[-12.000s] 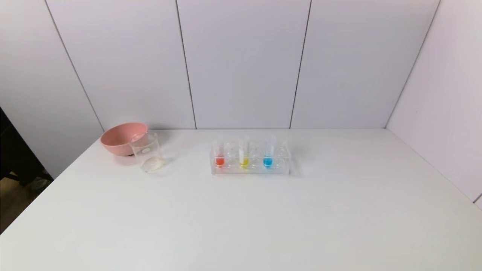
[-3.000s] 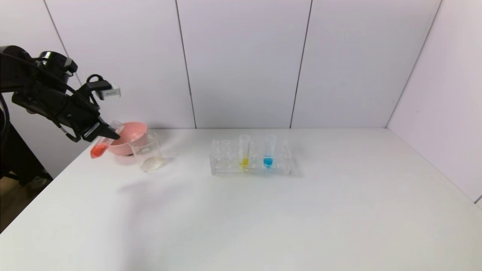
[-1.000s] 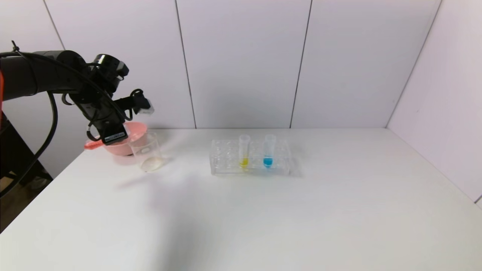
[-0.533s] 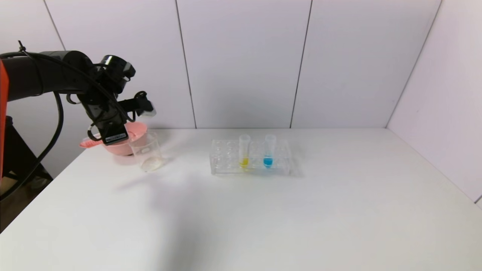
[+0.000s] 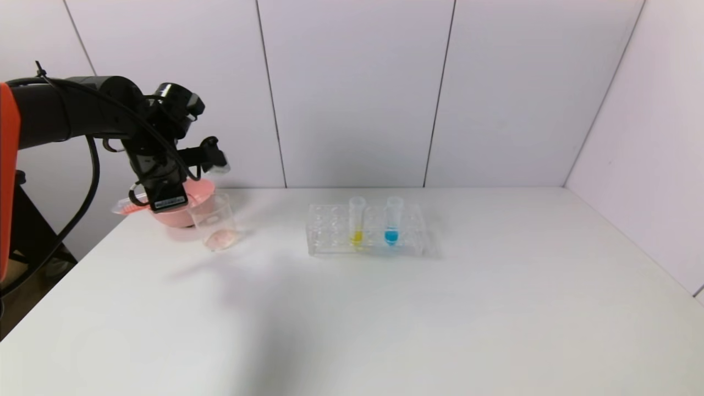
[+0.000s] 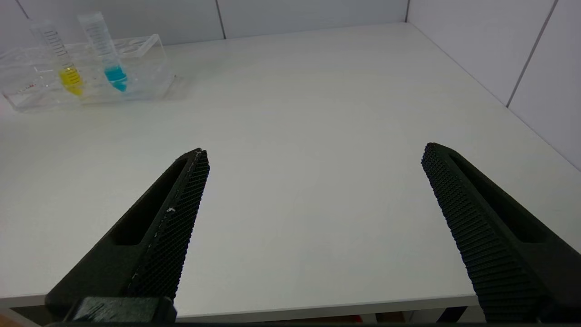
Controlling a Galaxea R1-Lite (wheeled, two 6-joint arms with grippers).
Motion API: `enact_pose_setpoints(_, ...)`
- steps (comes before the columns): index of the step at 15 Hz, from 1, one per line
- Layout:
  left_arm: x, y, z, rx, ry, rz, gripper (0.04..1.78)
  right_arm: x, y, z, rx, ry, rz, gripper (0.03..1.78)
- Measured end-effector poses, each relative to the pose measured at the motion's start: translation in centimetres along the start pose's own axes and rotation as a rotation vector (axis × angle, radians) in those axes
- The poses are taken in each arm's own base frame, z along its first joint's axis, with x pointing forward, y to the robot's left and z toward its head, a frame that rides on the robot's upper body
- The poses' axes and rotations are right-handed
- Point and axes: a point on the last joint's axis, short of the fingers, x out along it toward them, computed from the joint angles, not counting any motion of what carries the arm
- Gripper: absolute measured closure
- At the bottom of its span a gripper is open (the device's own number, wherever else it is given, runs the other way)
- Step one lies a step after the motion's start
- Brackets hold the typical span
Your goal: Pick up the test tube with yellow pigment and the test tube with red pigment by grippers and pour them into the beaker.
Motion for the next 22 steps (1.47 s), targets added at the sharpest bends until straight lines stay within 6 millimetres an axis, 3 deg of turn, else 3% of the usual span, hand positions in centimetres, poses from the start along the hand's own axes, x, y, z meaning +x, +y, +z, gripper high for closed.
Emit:
enact_pose_setpoints(7, -0.3, -0.7, 1.1, 0.056, 0.079, 0.066, 1.38, 0.0, 0.0, 0.0, 0.000, 0.000, 0.000, 0.10)
enact_pose_setpoints(16, -0.9, -3.4, 3.7, 0.165, 0.228, 0.171, 1.38, 0.0, 0.0, 0.0, 0.000, 0.000, 0.000, 0.10)
enact_pose_setpoints(22, -0.8, -4.0, 4.4, 0.152, 0.219, 0.168, 1.38, 0.0, 0.0, 0.0, 0.000, 0.000, 0.000, 0.10)
